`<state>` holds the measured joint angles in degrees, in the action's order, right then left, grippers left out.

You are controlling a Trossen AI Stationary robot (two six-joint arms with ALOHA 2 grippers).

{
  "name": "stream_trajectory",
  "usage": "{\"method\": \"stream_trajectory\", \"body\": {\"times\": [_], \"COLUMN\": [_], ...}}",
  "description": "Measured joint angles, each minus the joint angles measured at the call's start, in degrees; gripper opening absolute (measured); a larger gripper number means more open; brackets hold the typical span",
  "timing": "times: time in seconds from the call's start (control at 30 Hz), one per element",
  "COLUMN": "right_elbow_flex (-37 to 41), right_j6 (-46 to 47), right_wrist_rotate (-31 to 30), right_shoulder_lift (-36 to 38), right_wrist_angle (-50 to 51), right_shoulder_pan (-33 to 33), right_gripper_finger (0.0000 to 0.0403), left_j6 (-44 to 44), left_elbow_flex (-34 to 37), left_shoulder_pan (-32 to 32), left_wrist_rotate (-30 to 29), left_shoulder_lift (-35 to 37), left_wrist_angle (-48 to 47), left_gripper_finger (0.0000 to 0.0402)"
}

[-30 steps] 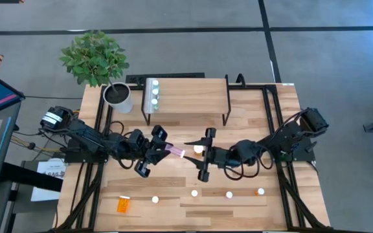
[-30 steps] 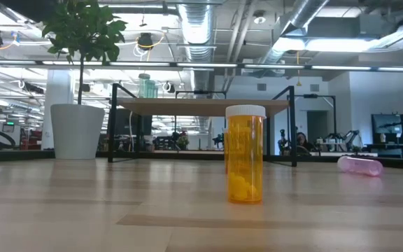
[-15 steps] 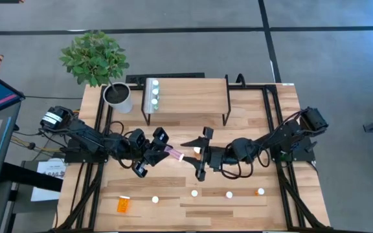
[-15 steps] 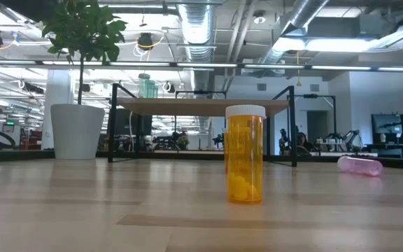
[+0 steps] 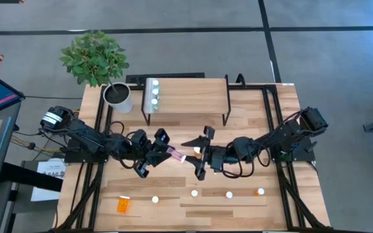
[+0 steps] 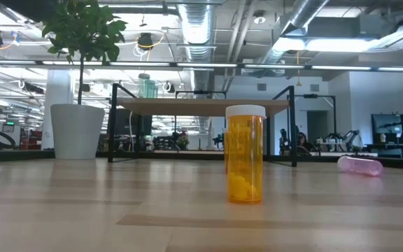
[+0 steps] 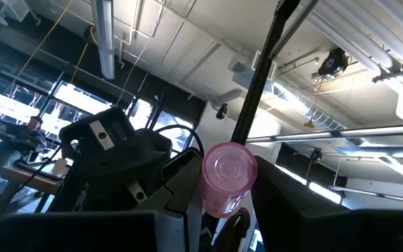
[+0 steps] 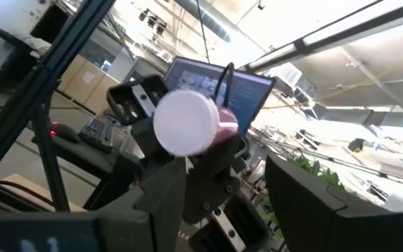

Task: Pick and place medicine bottles onto shelf by color
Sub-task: Put the top pink pill bottle on the shelf

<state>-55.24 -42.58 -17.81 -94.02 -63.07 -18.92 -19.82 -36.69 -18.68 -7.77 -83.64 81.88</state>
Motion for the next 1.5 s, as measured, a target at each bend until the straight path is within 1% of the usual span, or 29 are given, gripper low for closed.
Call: {"method": "stream_trajectory", "body": {"times": [0.13,0.37,0.53,0.67,0.87,1.07,1.13,1.23,1.3,1.33,1.4,1.5], "right_elbow_flex": [-1.00,-4.51,-5.68,-6.23,-6.32,-6.32,-6.31,-6.32,-6.32,-6.32,-5.71,-2.85], "right_j6": [-0.16,-0.12,0.14,2.07,2.66,0.64,0.08,-0.23,-0.97,-1.07,-1.32,-1.23], "right_wrist_rotate": [1.55,4.00,5.32,7.83,7.75,7.31,5.11,-0.94,-5.91,-7.45,-9.74,-10.86], "right_shoulder_lift": [0.00,-0.02,-0.02,0.00,0.00,0.84,1.75,3.23,3.95,4.12,4.89,7.00], "right_wrist_angle": [0.35,4.66,4.11,4.07,6.05,3.61,3.82,4.98,6.68,6.99,7.94,8.72], "right_shoulder_pan": [0.00,0.02,0.00,0.16,0.59,-1.12,-2.30,-3.97,-5.11,-5.58,-6.38,-7.68], "right_gripper_finger": [0.0207,0.0195,0.0178,0.0165,0.0151,0.0155,0.0159,0.0164,0.0165,0.0165,0.0164,0.0156], "left_j6": [-0.34,-0.41,-0.37,-0.37,1.31,2.21,2.24,3.24,4.09,4.71,6.02,8.55], "left_elbow_flex": [0.00,-0.07,-0.02,0.02,0.02,0.04,0.22,0.22,0.24,0.24,0.26,1.38], "left_shoulder_pan": [0.00,-0.04,0.07,0.04,0.04,0.04,0.02,-0.23,-0.53,-0.66,-0.99,-1.37], "left_wrist_rotate": [-0.04,0.02,-0.99,-2.28,-2.28,-1.69,-0.51,1.17,1.34,1.41,2.04,4.55], "left_shoulder_lift": [0.02,0.13,0.00,0.00,0.00,0.00,0.00,0.00,0.00,0.00,0.00,0.00], "left_wrist_angle": [0.14,0.12,-2.46,-3.91,-3.78,-3.62,-3.67,-3.70,-3.31,-2.74,-1.09,4.05], "left_gripper_finger": [0.0087,0.0087,0.0087,0.0087,0.0087,0.0087,0.0087,0.0087,0.0087,0.0087,0.0087,0.0087]}}
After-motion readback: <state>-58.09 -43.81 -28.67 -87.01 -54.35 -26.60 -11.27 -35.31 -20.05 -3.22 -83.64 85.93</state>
